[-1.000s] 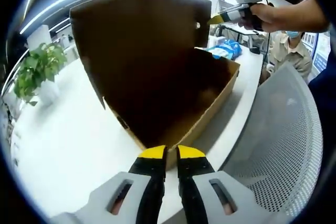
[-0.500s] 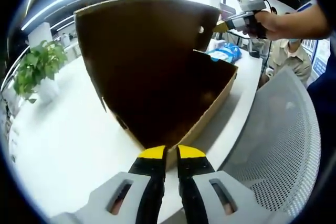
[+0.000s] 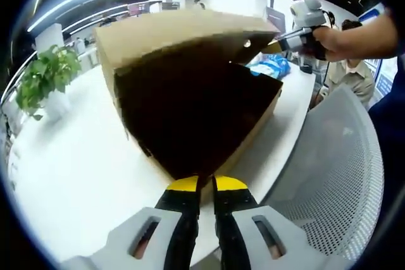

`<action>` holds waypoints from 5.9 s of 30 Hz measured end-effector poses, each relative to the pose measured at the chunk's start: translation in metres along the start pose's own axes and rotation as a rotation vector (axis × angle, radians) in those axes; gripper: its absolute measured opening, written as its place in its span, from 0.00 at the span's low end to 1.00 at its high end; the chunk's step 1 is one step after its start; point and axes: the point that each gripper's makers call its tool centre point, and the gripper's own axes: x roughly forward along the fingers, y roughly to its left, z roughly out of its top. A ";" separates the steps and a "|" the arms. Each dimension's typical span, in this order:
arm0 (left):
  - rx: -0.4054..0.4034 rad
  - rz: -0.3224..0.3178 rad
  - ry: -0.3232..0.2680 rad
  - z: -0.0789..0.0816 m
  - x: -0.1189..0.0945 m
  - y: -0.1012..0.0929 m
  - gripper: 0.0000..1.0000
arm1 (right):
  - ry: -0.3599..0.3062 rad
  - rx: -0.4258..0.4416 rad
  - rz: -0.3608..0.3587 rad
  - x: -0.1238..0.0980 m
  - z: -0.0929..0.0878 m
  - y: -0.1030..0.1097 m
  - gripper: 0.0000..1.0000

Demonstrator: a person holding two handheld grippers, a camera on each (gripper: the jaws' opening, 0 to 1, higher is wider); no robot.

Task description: Operate the shoe box by opening the lid, removing the specified soft item, and placing it in the target area until the item is outside and the box remains undamaged.

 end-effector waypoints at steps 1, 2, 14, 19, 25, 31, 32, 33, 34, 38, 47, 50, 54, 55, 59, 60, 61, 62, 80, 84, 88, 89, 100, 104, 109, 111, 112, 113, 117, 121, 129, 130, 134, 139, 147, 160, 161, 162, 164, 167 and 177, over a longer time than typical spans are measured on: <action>-0.002 0.000 -0.001 0.000 0.000 0.000 0.04 | 0.005 0.003 -0.001 0.000 -0.003 0.000 0.00; -0.005 -0.002 -0.004 0.000 0.000 0.000 0.04 | 0.008 0.003 -0.001 0.000 -0.006 0.001 0.00; -0.015 -0.006 -0.006 0.000 -0.001 -0.001 0.04 | 0.035 0.012 0.035 -0.005 -0.027 0.022 0.00; -0.021 -0.010 -0.009 0.000 -0.001 -0.001 0.04 | 0.050 0.012 0.049 -0.010 -0.035 0.030 0.00; -0.036 -0.015 -0.008 0.001 -0.002 -0.003 0.05 | 0.059 0.020 0.059 -0.014 -0.041 0.036 0.00; -0.060 -0.018 -0.030 0.004 -0.006 -0.004 0.04 | 0.067 0.018 0.062 -0.016 -0.046 0.040 0.00; -0.064 -0.018 -0.031 0.004 -0.006 -0.004 0.05 | 0.068 0.016 0.063 -0.016 -0.047 0.040 0.00; -0.074 -0.018 -0.035 0.004 -0.006 -0.005 0.05 | 0.071 0.017 0.065 -0.016 -0.047 0.040 0.00; -0.079 -0.018 -0.036 0.003 -0.007 -0.005 0.05 | 0.073 0.019 0.064 -0.016 -0.048 0.040 0.00; -0.103 -0.019 -0.041 0.000 -0.010 -0.008 0.05 | 0.080 0.020 0.064 -0.017 -0.051 0.040 0.00; -0.131 -0.010 -0.060 0.002 -0.015 -0.010 0.06 | 0.095 0.028 0.070 -0.018 -0.057 0.040 0.00; -0.128 -0.010 -0.054 0.000 -0.015 -0.011 0.06 | 0.100 0.028 0.071 -0.019 -0.057 0.040 0.00; -0.131 -0.013 -0.043 -0.004 -0.015 -0.012 0.06 | 0.106 0.028 0.069 -0.020 -0.060 0.040 0.00; -0.132 -0.012 -0.042 -0.004 -0.015 -0.012 0.06 | 0.109 0.028 0.068 -0.020 -0.061 0.040 0.00; -0.137 -0.013 -0.030 -0.009 -0.014 -0.012 0.06 | 0.119 0.028 0.069 -0.020 -0.065 0.039 0.00; -0.136 -0.010 -0.027 -0.010 -0.014 -0.012 0.06 | 0.122 0.030 0.070 -0.020 -0.066 0.040 0.00; -0.137 -0.011 -0.026 -0.011 -0.014 -0.012 0.06 | 0.124 0.033 0.070 -0.019 -0.067 0.040 0.00; -0.139 -0.011 -0.020 -0.013 -0.014 -0.012 0.06 | 0.126 0.035 0.071 -0.019 -0.068 0.040 0.00; -0.155 -0.031 0.032 -0.029 -0.005 -0.014 0.06 | 0.200 0.023 0.073 -0.014 -0.094 0.038 0.01; -0.166 -0.030 0.055 -0.034 -0.004 -0.013 0.06 | 0.219 0.021 0.081 -0.014 -0.100 0.039 0.01; -0.197 -0.028 0.067 -0.040 -0.004 -0.011 0.07 | 0.227 0.029 0.084 -0.014 -0.102 0.038 0.01; -0.196 -0.026 0.068 -0.040 -0.004 -0.011 0.07 | 0.226 0.033 0.085 -0.015 -0.101 0.038 0.01; -0.474 0.162 -0.041 -0.024 -0.040 0.036 0.08 | 0.147 0.034 0.020 -0.044 -0.064 0.011 0.01; -0.418 0.169 -0.103 0.001 -0.048 0.040 0.09 | 0.099 0.007 0.018 -0.046 -0.042 0.011 0.01; -0.306 0.158 -0.140 0.024 -0.047 0.036 0.09 | 0.067 -0.024 0.041 -0.036 -0.026 0.021 0.01; -0.294 0.135 -0.138 0.026 -0.042 0.030 0.09 | 0.068 -0.029 0.053 -0.031 -0.026 0.026 0.01; -0.271 0.114 -0.134 0.027 -0.039 0.025 0.09 | 0.071 -0.032 0.063 -0.028 -0.027 0.029 0.01; -0.261 0.102 -0.124 0.026 -0.036 0.021 0.09 | 0.072 -0.040 0.068 -0.026 -0.028 0.031 0.01; -0.218 0.056 -0.098 0.023 -0.027 0.006 0.09 | 0.092 -0.040 0.084 -0.020 -0.037 0.037 0.01; -0.208 0.026 -0.067 0.016 -0.020 -0.001 0.09 | 0.103 -0.032 0.091 -0.019 -0.042 0.039 0.01; -0.206 0.015 -0.045 0.010 -0.016 -0.002 0.09 | 0.124 -0.019 0.096 -0.016 -0.052 0.038 0.01; -0.205 0.014 -0.043 0.010 -0.016 -0.002 0.09 | 0.126 -0.019 0.096 -0.015 -0.053 0.038 0.01; -0.204 0.013 -0.034 0.006 -0.012 -0.003 0.09 | 0.133 -0.020 0.098 -0.014 -0.058 0.037 0.01; -0.205 0.012 -0.030 0.006 -0.011 -0.003 0.10 | 0.134 -0.022 0.098 -0.013 -0.061 0.036 0.00; -0.177 0.013 -0.022 0.007 -0.009 -0.004 0.10 | 0.126 -0.040 0.102 -0.013 -0.061 0.036 0.00; -0.036 0.022 0.028 -0.002 -0.019 0.001 0.38 | 0.144 -0.072 0.170 -0.012 -0.060 0.042 0.34; -0.041 0.023 0.040 -0.006 -0.017 0.002 0.38 | 0.153 -0.072 0.172 -0.011 -0.064 0.042 0.35; -0.052 0.025 0.041 -0.008 -0.016 0.004 0.38 | 0.161 -0.080 0.172 -0.011 -0.067 0.042 0.36; -0.068 0.031 0.055 -0.013 -0.013 0.007 0.36 | 0.174 -0.093 0.175 -0.011 -0.071 0.043 0.35; -0.067 0.041 0.069 -0.016 -0.009 0.012 0.32 | 0.187 -0.106 0.179 -0.010 -0.074 0.045 0.31; -0.042 0.034 0.092 -0.016 -0.004 0.013 0.20 | 0.198 -0.121 0.174 -0.004 -0.075 0.044 0.22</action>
